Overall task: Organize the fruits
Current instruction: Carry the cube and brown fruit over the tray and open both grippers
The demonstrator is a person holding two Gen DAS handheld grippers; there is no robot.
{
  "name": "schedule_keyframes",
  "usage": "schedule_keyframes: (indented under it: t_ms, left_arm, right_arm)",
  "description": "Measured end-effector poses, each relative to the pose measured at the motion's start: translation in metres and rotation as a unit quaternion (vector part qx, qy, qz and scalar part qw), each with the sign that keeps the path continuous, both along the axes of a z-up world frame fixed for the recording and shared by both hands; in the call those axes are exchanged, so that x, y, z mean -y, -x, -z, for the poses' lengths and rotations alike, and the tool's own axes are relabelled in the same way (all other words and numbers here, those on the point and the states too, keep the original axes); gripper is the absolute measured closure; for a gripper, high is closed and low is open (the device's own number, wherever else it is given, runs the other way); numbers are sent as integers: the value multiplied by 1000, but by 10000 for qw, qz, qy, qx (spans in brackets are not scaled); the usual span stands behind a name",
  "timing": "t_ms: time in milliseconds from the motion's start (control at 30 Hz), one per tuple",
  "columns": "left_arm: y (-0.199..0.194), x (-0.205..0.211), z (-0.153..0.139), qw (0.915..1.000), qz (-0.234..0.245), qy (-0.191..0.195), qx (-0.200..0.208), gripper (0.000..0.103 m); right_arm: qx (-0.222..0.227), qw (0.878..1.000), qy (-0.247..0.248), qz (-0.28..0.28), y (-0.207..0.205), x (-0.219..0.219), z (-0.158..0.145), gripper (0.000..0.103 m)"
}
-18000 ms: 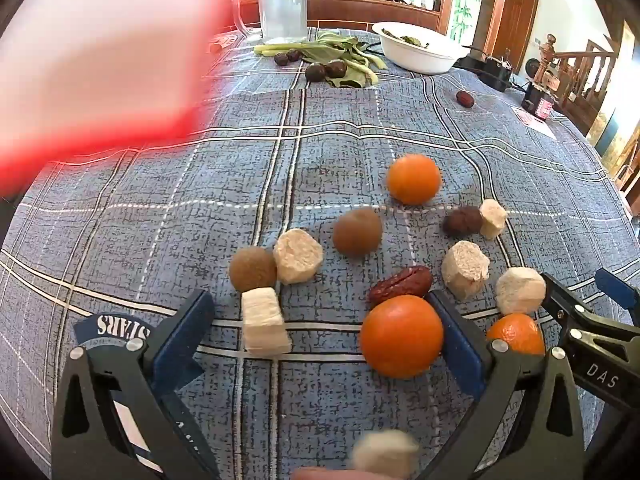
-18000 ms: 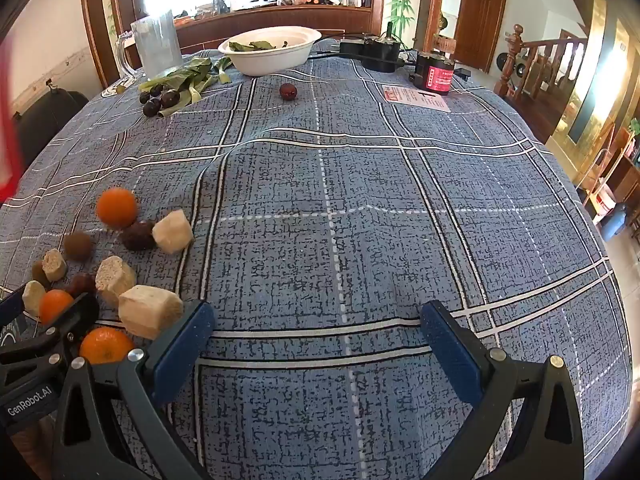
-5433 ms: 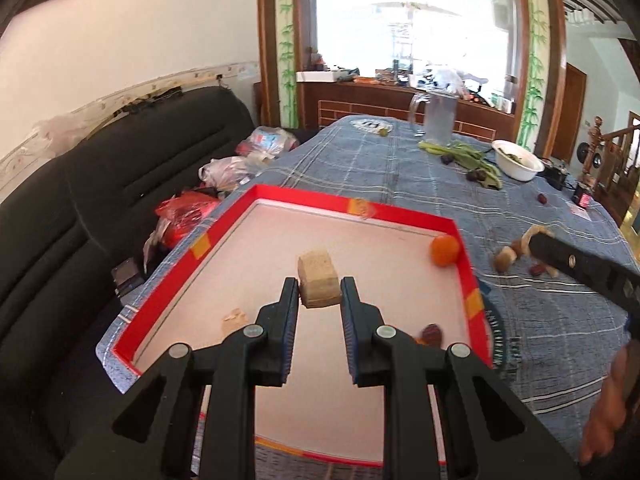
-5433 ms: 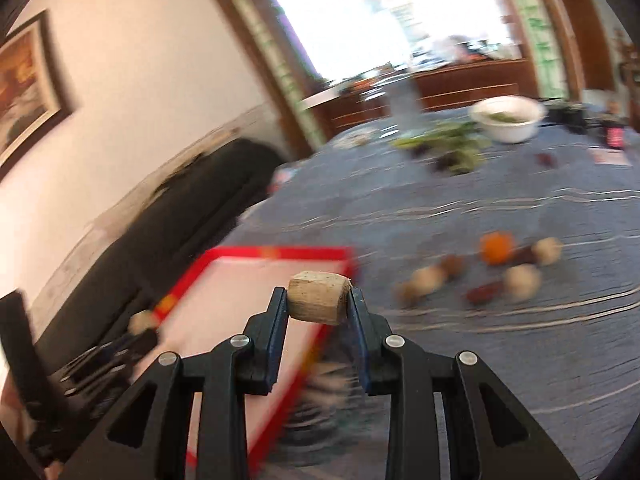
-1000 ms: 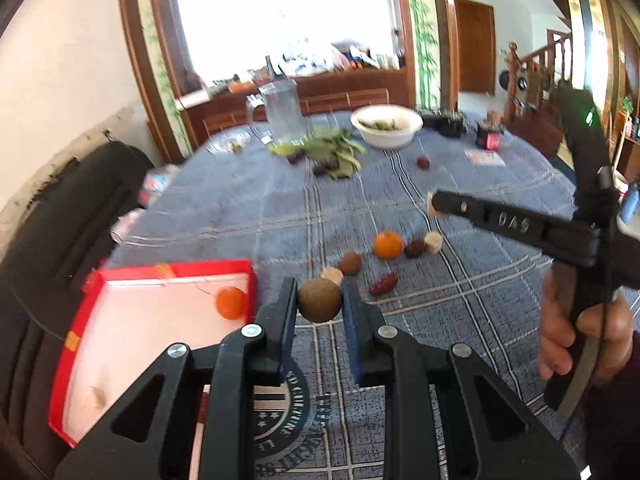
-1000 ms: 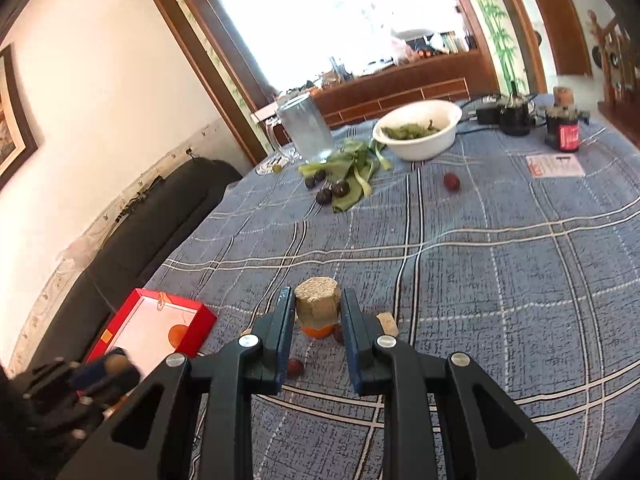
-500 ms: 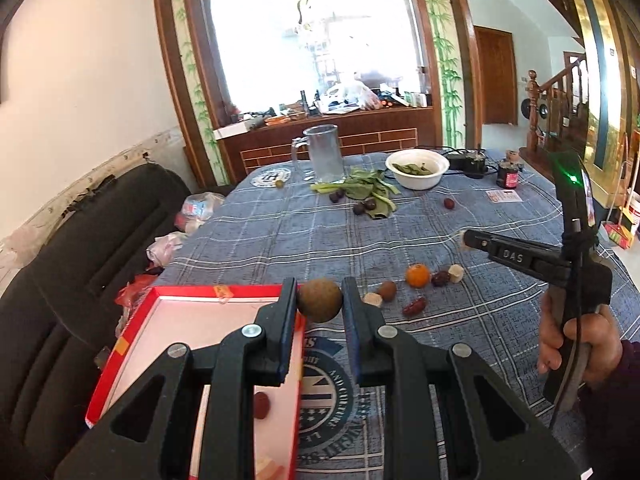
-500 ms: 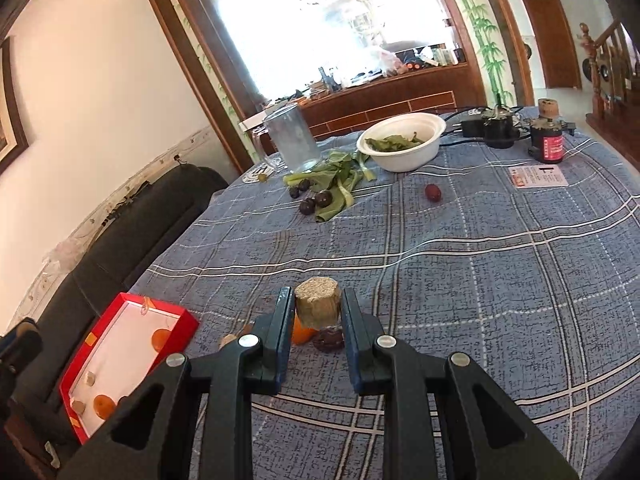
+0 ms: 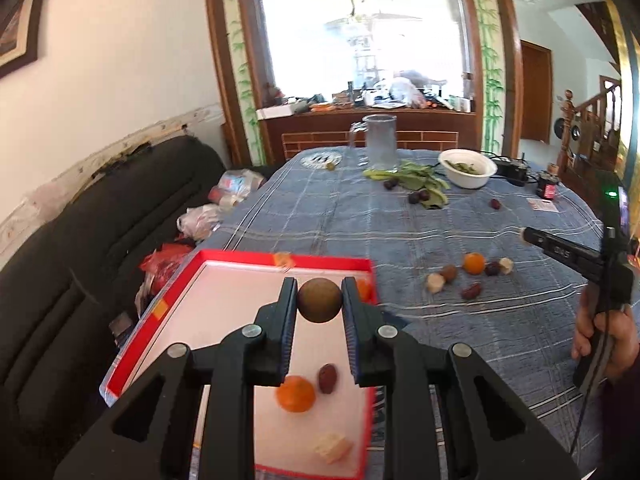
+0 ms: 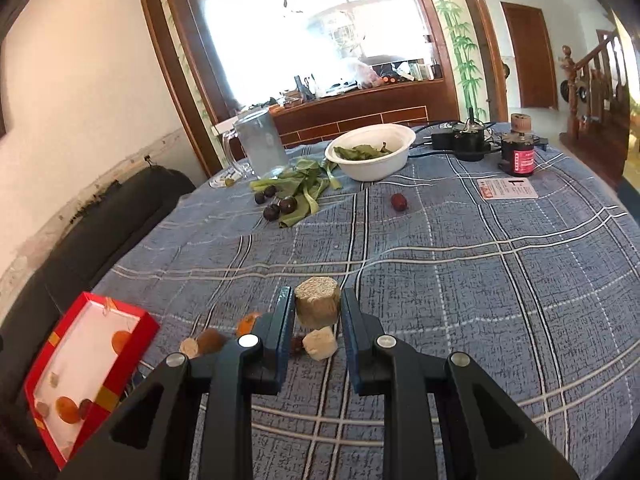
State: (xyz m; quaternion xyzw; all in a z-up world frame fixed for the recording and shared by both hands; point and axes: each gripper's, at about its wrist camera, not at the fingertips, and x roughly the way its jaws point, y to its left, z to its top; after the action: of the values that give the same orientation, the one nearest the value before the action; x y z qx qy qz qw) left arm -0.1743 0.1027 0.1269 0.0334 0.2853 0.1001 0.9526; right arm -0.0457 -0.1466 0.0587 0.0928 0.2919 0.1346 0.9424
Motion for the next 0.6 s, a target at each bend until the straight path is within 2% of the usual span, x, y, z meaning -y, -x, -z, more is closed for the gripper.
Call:
schedule_keyframes:
  t_ms: [133, 200, 367, 500, 600]
  left_arm:
    - [1, -28, 11, 9997, -201, 111, -104, 79]
    - [1, -40, 15, 9992, -301, 200, -149, 79]
    - [6, -70, 26, 9975, -567, 356, -215, 79]
    - [11, -90, 37, 9956, -760, 443, -315, 79]
    - [11, -99, 44, 9946, -831, 491, -376, 79]
  right_arm:
    - [169, 9976, -165, -645, 32, -43, -21, 81]
    - [204, 9931, -207, -1139, 52, -78, -28, 81]
    - [32, 9718, -215, -2350, 93, -169, -25, 81]
    - [-125, 9625, -79, -2707, 107, -209, -11, 81]
    - [-252, 9600, 11, -2790, 111, -219, -2, 81]
